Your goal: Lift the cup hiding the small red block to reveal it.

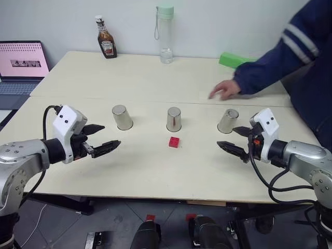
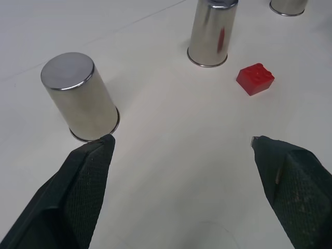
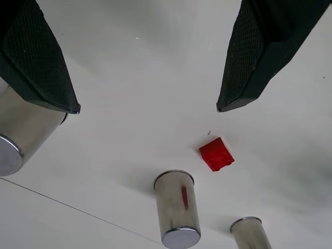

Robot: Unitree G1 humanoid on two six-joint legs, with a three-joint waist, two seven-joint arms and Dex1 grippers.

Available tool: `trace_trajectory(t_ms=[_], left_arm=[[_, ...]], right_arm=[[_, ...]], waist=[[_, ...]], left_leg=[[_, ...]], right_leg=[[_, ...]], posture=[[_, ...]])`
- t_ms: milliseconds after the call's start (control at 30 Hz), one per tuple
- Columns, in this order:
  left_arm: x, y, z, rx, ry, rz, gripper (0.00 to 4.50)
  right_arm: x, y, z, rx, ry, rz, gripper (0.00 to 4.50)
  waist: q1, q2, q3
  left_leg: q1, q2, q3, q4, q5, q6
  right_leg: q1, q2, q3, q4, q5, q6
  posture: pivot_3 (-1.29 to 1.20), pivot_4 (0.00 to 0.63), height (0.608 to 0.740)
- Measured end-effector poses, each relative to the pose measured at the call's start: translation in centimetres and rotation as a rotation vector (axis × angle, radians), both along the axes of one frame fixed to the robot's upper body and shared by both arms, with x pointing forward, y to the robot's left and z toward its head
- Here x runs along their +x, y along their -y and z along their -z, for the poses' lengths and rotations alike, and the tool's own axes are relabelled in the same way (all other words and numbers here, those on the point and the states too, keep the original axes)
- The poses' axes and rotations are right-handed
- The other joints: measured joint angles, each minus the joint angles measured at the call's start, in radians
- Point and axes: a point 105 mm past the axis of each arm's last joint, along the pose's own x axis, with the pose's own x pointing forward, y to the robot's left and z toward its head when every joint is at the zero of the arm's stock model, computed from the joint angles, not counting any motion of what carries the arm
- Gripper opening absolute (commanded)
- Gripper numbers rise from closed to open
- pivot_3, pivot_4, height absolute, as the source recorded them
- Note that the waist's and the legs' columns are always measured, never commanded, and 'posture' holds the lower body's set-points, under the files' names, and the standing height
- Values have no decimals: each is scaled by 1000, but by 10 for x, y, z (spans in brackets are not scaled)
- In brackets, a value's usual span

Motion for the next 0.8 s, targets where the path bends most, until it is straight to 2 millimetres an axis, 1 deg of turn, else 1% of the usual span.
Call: trace_trajectory(t_ms=[167, 333, 800], left_arm=[[-1, -2, -1, -11, -7, -9, 4500], [-4, -4, 3, -7, -35, -10, 4500], [-4, -3, 1, 3, -25, 1, 4500]], right_arm=[[1, 4, 1, -7, -11, 4, 4472], [1, 4, 2, -3, -13, -1, 4472], [2, 3, 0, 0, -6, -3, 4472]], waist=[[0, 0, 0], [0, 0, 0], [0, 0, 0]], left_leg=[[0, 0, 0, 0, 0, 0], [0, 0, 0, 0, 0, 0], [0, 0, 0, 0, 0, 0]], right_leg=[[0, 0, 0, 0, 0, 0], [0, 0, 0, 0, 0, 0], [0, 0, 0, 0, 0, 0]], posture=[[0, 150, 740], [0, 150, 740], [0, 150, 740]])
